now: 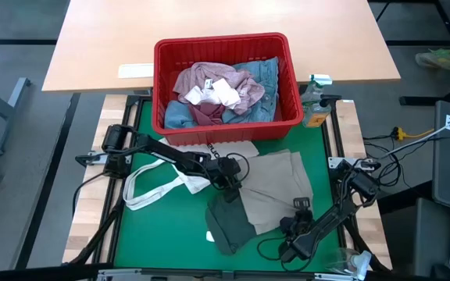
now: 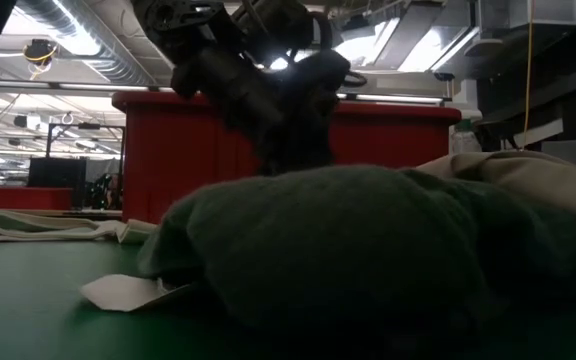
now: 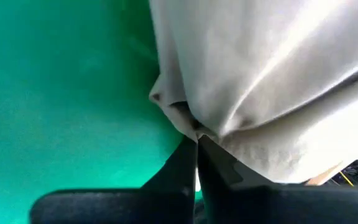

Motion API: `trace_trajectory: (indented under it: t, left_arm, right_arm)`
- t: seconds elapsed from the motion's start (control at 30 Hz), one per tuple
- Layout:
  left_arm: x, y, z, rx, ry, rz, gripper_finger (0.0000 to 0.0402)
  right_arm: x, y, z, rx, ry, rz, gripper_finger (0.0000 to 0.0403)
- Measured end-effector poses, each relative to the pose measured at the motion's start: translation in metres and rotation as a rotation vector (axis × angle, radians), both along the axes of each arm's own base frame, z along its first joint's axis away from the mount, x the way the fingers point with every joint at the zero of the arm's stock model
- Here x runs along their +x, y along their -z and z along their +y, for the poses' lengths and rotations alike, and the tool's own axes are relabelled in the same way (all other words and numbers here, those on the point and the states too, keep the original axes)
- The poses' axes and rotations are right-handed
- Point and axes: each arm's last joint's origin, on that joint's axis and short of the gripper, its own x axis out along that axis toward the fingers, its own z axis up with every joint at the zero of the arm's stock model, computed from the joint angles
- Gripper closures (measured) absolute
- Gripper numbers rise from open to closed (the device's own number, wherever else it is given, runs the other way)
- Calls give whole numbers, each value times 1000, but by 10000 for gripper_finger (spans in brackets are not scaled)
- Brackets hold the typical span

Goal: Fold laundry
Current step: Fold the grey shorts

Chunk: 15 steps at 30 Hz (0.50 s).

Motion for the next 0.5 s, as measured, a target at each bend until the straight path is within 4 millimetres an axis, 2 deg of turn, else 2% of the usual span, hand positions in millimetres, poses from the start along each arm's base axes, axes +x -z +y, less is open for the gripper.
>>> trace_trajectory:
  t: [0.33, 0.5]
  left_arm:
    - [-10, -47, 3, -5, -7, -106, 402]
    - [-17, -65, 7, -7, -15, -137, 402]
  right_arm:
    - [21, -51, 20, -2, 30, -139, 398]
    - [32, -79, 32, 83, 46, -228, 401]
